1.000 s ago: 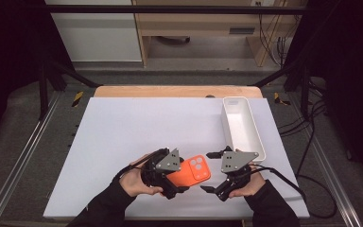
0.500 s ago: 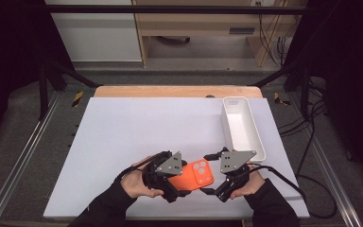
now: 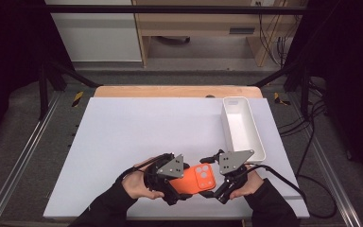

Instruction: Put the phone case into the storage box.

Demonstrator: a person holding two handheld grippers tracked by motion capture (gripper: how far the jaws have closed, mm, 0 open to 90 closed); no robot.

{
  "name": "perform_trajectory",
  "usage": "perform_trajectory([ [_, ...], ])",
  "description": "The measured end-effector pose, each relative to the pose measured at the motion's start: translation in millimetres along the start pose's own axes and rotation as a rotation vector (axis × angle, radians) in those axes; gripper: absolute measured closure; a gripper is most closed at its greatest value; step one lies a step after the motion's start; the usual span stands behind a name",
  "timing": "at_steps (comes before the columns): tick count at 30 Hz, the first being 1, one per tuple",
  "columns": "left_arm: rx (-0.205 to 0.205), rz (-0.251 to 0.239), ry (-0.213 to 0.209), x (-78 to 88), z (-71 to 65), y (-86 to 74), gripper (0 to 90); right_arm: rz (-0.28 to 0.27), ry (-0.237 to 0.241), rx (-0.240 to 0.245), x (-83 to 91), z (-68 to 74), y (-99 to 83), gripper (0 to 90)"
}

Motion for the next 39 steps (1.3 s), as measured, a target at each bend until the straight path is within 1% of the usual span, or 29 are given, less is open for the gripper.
perform_trajectory([
  [1,0.000,0.000,0.000,0.0,0.0,0.0,13.0,0.000,0.000,0.000,0.0,0.0,0.0,5.3],
  [2,-0.006,-0.006,-0.003,-0.8,-0.6,0.3,13.0,-0.006,0.015,-0.006,-0.5,1.2,0.0,6.1],
  [5,-0.006,-0.013,-0.012,-1.2,-1.3,0.7,13.0,-0.005,0.029,-0.012,-1.4,2.2,-0.8,6.5],
  [7,-0.012,-0.011,-0.017,-1.8,-2.3,0.4,13.0,-0.008,0.042,-0.012,-2.6,3.0,-1.9,7.2],
  [10,-0.010,-0.010,-0.021,-1.7,-2.1,-0.2,13.0,-0.011,0.055,-0.010,-3.3,3.7,-2.6,9.2],
  [15,-0.013,-0.008,-0.025,-1.5,-2.4,-1.1,13.1,-0.018,0.065,-0.011,-3.3,4.2,-2.6,10.1],
  [16,-0.010,-0.010,-0.029,-1.3,-2.6,-1.5,13.1,-0.029,0.072,-0.014,-2.8,4.3,-1.8,10.8],
  [18,-0.008,-0.011,-0.030,-1.1,-2.6,-1.8,13.2,-0.035,0.076,-0.016,-2.6,4.5,-1.3,11.2],
  [23,-0.010,-0.003,-0.035,-1.5,-3.4,-3.1,13.2,-0.034,0.085,-0.019,-3.1,5.1,-2.4,11.8],
  [27,-0.015,-0.007,-0.046,-1.8,-4.6,-3.9,13.2,-0.040,0.102,-0.021,-3.1,6.6,-2.2,12.5],
  [31,-0.024,0.006,-0.056,-4.2,-7.0,-5.1,13.2,-0.035,0.120,-0.021,-4.1,8.5,-3.7,13.3],
  [37,-0.026,0.002,-0.062,-3.3,-6.6,-5.3,13.3,-0.044,0.129,-0.023,-3.9,9.3,-3.2,14.6],
  [39,-0.023,0.002,-0.065,-3.0,-6.8,-5.7,13.3,-0.045,0.131,-0.031,-4.0,9.1,-3.3,15.1],
])
Point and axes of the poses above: each handheld gripper's, and its own axes: x roughly backward along the jaws, y roughly out of its top, z roughly to its left, the point moved 6 cm from there along -x, roughly forward along the jaws, and after that the axes turned 15 degrees about -z, right-handed, at the moved point
